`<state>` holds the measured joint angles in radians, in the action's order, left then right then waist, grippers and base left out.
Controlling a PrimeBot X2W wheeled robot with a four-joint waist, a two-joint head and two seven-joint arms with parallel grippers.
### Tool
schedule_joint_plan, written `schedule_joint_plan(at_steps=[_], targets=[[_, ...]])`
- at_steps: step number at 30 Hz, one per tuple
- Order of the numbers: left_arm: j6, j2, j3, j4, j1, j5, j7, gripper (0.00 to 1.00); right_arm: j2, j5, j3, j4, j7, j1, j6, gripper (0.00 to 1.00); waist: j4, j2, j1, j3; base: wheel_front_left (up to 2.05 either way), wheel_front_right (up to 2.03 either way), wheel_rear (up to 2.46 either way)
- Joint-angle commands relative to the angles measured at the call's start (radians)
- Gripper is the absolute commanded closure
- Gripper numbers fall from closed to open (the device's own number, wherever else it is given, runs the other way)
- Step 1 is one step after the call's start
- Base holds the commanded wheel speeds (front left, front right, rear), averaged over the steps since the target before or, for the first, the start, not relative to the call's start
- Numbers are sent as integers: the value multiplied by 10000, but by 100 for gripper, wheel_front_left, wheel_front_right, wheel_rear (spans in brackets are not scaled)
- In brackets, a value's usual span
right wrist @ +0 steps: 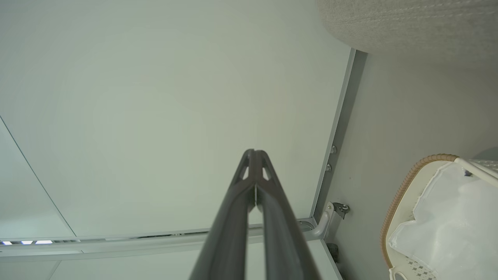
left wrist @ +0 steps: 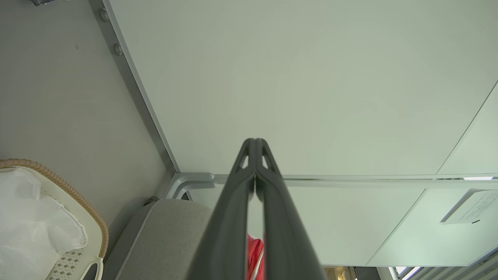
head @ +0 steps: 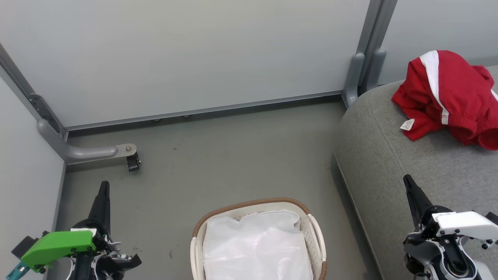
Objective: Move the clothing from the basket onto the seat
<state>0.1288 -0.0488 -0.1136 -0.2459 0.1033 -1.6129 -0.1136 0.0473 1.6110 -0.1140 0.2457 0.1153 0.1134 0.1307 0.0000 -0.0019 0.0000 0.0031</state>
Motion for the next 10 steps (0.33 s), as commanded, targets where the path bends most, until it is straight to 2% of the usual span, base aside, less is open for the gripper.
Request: schedule_joint_plan(at_steps=[1, 10], targets=[[41, -39, -32, 21, 102, 4, -45, 100, 56, 39, -23, -33, 9, -109, 0, 100, 0, 19, 0, 0, 0, 0, 0], [41, -37, -34, 21, 102, 6, -43, 100, 56, 39, -22, -33, 9, -109, 0, 100, 0, 19, 0, 0, 0, 0, 0]])
